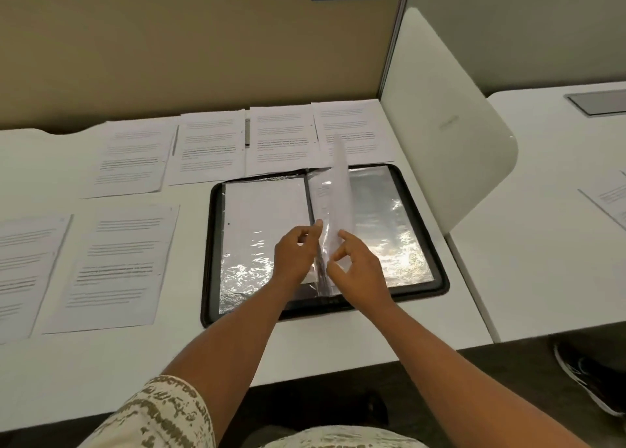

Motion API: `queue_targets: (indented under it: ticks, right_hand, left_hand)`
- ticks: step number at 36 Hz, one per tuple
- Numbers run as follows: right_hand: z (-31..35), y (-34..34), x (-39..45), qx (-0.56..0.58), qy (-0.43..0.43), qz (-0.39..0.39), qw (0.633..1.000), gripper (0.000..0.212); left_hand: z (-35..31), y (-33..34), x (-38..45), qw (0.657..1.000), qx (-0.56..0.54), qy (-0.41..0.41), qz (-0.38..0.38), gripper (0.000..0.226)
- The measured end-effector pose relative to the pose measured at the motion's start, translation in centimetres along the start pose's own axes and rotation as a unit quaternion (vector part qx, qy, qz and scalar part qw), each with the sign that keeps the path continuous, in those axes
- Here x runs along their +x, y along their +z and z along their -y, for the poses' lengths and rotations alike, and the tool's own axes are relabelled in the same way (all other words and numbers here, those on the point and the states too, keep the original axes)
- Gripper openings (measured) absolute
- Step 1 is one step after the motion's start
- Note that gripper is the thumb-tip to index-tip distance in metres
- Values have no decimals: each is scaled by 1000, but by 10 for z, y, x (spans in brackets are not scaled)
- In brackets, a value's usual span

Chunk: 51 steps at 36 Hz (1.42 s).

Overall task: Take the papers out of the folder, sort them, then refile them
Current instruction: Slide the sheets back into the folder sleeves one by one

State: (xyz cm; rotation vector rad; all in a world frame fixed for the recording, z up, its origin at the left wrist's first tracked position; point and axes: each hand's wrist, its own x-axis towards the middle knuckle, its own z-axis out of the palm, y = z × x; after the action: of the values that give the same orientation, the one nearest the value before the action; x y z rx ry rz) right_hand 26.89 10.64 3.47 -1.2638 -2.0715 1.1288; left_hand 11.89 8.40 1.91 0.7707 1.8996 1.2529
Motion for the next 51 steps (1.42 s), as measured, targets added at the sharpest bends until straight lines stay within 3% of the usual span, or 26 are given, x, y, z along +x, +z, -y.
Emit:
queue_targets:
  ticks: [6, 10, 13, 16, 20, 22, 29, 34, 36, 40, 46, 51]
  right_hand:
    - [27, 38, -5, 3, -18, 52, 998, 20]
    - [41, 57, -9, 6, -33, 77, 997, 17]
    - [49, 69, -9, 4, -35, 115, 993, 9]
    - [56, 75, -6, 26, -30, 145, 989, 24]
    - [59, 75, 10, 27, -40, 90, 995, 24]
    - [52, 75, 22, -17, -56, 65, 996, 25]
    - [23, 90, 64, -251, -104, 153, 950, 42]
    - [14, 103, 69, -374, -97, 228, 894, 45]
    - [11, 108, 69, -400, -92, 225, 884, 46]
    - [22, 114, 77, -402, -96, 163, 896, 34]
    - [53, 137, 101, -319, -103, 166, 927, 34]
    - [91, 172, 125, -206, -91, 153, 962, 30]
  left_hand:
    - [7, -45, 1, 997, -48, -36, -48, 31]
    - [16, -74, 4, 994, -66, -60, -70, 28]
    - [23, -91, 6, 993, -38, -62, -88, 16]
    - [32, -103, 8, 991, 7, -72, -110, 16]
    - [42, -119, 13, 982, 88, -80, -145, 13]
    - [47, -124, 15, 979, 106, -81, -157, 15]
    - [57, -128, 17, 966, 143, -99, -192, 26]
    - [61, -124, 12, 967, 174, -98, -158, 38]
    - [65, -126, 13, 965, 194, -100, -143, 37]
    - [70, -135, 17, 962, 226, -83, -129, 28]
    - [73, -162, 38, 957, 241, -63, -147, 13]
    - [73, -204, 67, 952, 262, -30, -156, 24]
